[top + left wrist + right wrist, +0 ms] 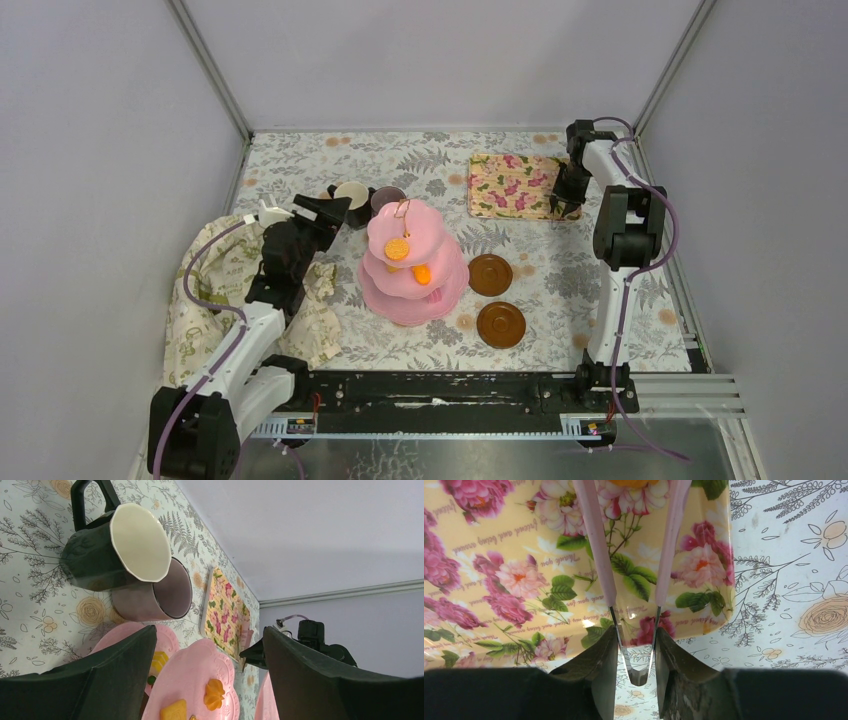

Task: Serve the afternoon tea
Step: Pick up the desert from the tray.

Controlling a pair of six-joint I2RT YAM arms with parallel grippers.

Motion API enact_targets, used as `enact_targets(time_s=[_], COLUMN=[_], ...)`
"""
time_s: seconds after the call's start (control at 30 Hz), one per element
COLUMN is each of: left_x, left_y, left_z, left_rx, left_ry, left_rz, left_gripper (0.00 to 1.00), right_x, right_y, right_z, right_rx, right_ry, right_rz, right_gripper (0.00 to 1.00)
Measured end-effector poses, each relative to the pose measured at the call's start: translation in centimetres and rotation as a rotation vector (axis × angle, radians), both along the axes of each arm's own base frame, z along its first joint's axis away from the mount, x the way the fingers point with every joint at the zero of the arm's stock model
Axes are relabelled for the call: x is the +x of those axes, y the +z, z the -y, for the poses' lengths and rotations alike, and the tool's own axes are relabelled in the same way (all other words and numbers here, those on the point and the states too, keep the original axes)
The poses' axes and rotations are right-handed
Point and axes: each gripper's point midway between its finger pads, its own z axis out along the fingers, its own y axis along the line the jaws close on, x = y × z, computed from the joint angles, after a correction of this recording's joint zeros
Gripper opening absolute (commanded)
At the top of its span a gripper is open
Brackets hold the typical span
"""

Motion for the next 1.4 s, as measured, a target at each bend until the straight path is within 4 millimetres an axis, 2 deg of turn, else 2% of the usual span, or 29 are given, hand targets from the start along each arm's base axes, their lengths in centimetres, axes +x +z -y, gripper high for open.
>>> enact_targets(time_s=[0.3,0.5,0.9,1.03,1.17,1.4], left_x=[-0.1,-0.3,-0.4,-0.4,-0.4,-0.3], left_y=[0.4,0.8,1.3,1.3,1.3,1.3], left_z=[0.0,-0.1,-0.3,-0.3,-0.4,-0.4], left_rx=[-0.001,-0.002,0.003,0.005,0.005,0.006], left_ry=[0.001,0.001,0.011,0.012,0.014,0.016], left_rz=[0.011,0.023,0.038,0.039,0.039,0.038], left_gripper=[0.85,0.85,0.85,0.85,0.85,0.85], right_x=[-0.9,-1.4,-3.1,-3.5,-4.4,-7.3], right_y=[0.2,1.4,2.5,4.2,7.2,12.2], right_z=[-0.1,-0.5,-1.7,-3.2,-5.2,-9.2], right_rx=[0.002,0.005,0.003,0.002,-0.002,-0.001], right_ry=[0.007,0.018,0.055,0.092,0.149,0.271], right_rz=[-0.003,0.021,0.035,0.076,0.146,0.263], right_gripper=[0.07,0.05,0.03,0.03,0.03,0.02])
